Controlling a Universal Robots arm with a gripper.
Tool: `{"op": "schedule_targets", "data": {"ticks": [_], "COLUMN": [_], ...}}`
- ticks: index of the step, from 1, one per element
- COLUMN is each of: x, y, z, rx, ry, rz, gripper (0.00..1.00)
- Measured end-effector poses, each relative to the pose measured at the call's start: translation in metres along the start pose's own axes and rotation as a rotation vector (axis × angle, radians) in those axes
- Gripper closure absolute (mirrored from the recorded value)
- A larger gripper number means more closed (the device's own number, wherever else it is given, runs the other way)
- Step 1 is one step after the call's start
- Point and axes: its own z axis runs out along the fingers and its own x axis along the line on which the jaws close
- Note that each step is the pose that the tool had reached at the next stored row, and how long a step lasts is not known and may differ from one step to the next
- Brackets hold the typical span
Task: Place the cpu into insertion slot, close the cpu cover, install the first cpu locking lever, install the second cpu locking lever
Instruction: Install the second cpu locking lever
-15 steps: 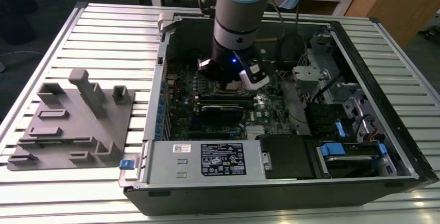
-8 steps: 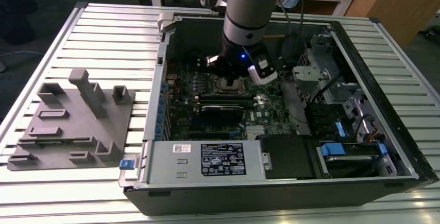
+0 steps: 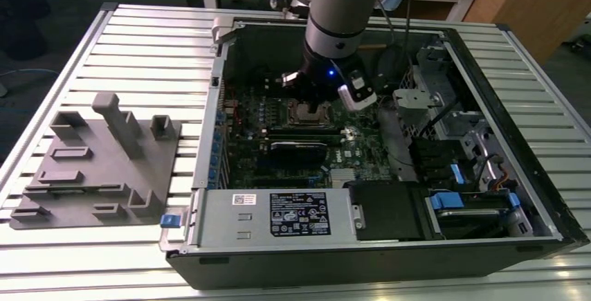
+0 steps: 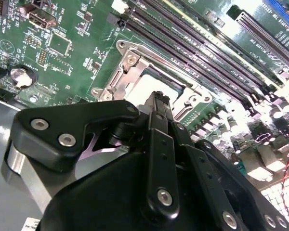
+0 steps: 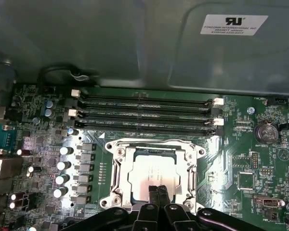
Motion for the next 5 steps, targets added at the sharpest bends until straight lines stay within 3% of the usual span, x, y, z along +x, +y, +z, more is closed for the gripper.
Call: {"op": "schedule_targets", "data": {"ticks": [5], "x": [0.0000], "y": [0.0002], "z": [0.0000], "rx": [0.0000], "ry": [0.0000], "rz": [0.000], "gripper": [0.89]}}
